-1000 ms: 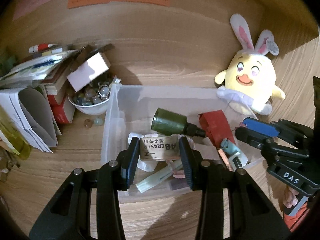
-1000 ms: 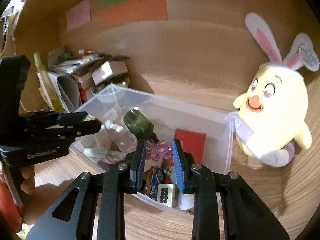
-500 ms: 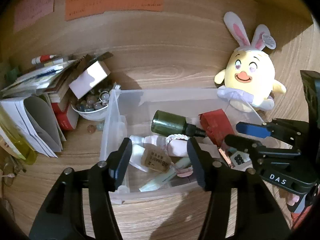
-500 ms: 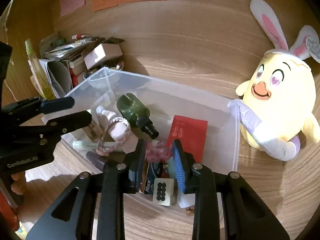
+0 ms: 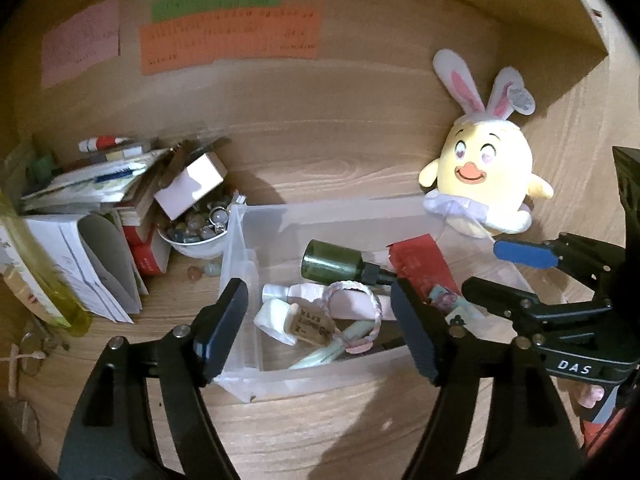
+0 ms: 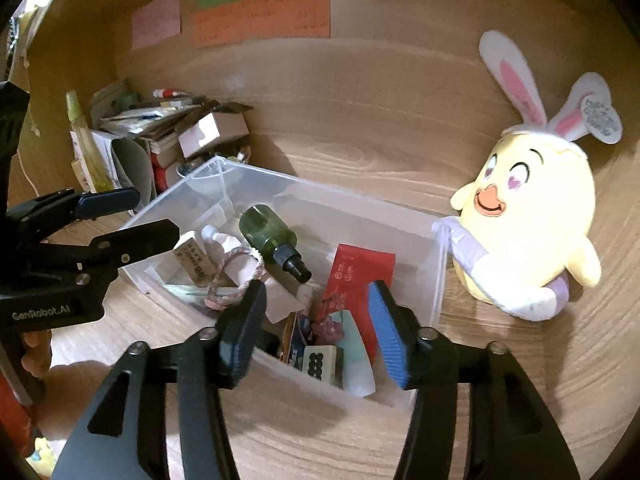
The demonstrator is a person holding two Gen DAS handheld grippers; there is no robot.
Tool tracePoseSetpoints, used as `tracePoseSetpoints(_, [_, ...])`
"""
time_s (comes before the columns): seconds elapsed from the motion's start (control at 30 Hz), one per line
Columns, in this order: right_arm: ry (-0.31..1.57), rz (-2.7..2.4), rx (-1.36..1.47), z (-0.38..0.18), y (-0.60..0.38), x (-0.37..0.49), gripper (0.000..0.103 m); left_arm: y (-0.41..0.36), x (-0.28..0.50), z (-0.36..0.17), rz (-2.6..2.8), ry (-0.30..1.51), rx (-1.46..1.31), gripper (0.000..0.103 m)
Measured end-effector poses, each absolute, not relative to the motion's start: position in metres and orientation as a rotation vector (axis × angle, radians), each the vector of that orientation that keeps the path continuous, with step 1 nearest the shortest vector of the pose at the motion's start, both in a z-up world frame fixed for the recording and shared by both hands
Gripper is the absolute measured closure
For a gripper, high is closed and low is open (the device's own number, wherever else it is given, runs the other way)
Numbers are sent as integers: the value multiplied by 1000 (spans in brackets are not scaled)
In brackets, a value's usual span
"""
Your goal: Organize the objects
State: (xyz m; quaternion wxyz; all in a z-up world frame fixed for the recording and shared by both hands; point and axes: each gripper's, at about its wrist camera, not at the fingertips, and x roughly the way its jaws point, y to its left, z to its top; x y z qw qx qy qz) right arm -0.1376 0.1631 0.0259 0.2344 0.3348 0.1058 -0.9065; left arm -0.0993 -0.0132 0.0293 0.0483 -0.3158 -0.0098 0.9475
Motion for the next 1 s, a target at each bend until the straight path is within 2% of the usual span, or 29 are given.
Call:
tracePoseSetpoints(0.13, [297, -2511, 872, 33, 169, -122, 42, -11, -84, 33, 2893, -11, -933, 24])
tracePoseSetpoints(0.2, [293, -2520, 852, 37, 171, -114, 36, -11, -78, 34, 2895, -15, -920, 20])
tracePoseSetpoints(0.33, [286, -2559, 825, 42, 175, -103, 33, -11, -65, 35, 2901, -34, -901, 14])
tracePoseSetpoints(0.47, [260, -2568, 799, 46, 180, -91, 21, -13, -54, 36, 2909, -47, -888, 9])
tracePoseSetpoints(1.0, [194, -2549, 860, 28, 192, -66, 21, -12, -30, 19, 2888, -73, -919, 8])
